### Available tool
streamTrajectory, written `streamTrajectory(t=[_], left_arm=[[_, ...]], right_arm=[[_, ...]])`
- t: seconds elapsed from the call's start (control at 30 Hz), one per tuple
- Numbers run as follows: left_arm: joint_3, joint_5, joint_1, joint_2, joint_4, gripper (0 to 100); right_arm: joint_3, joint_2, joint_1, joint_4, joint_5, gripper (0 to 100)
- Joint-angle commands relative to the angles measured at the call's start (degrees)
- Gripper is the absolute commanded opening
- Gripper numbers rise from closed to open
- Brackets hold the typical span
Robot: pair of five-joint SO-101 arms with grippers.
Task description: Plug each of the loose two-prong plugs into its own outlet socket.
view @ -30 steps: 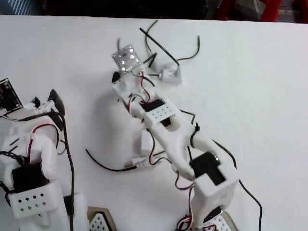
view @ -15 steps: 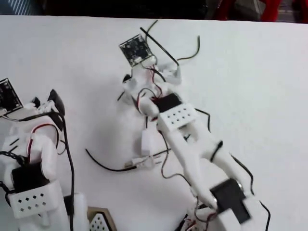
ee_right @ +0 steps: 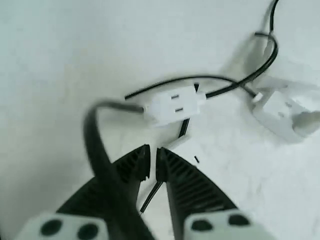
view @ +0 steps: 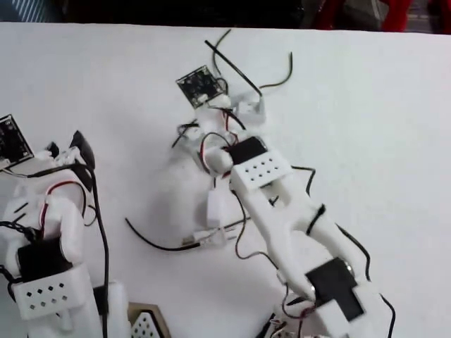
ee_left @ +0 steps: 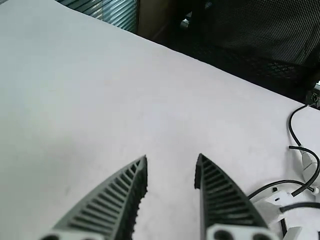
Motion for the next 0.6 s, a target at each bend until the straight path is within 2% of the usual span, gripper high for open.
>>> streamTrajectory(t=[0.0, 0.17, 0.3, 0.43, 0.5, 0.57], left_arm=[[-0.35, 0.18, -0.04, -0.92, -1.23, 17], [-0.35, 0.18, -0.13, -0.92, -1.23, 17], [-0.35, 0.09, -0.22, -0.92, -1.32, 17], [-0.35, 0.09, -0.22, -0.92, -1.32, 17], [-0.35, 0.09, -0.22, -0.92, -1.32, 17], [-0.35, 0.09, -0.22, -0.92, -1.32, 17]], right_arm=[[-0.97, 5.76, 0.48, -7.43, 0.53, 1.8], [-6.07, 14.37, 0.75, -10.33, 0.62, 1.8], [-11.08, 14.99, 1.71, -4.88, 0.26, 2.8], [-15.91, 15.6, 1.98, 2.51, -3.25, 16.8], [-16.53, 15.69, 1.89, 3.65, -7.56, 23.8], [-16.62, 15.69, 1.71, 3.74, -8.79, 27.9]])
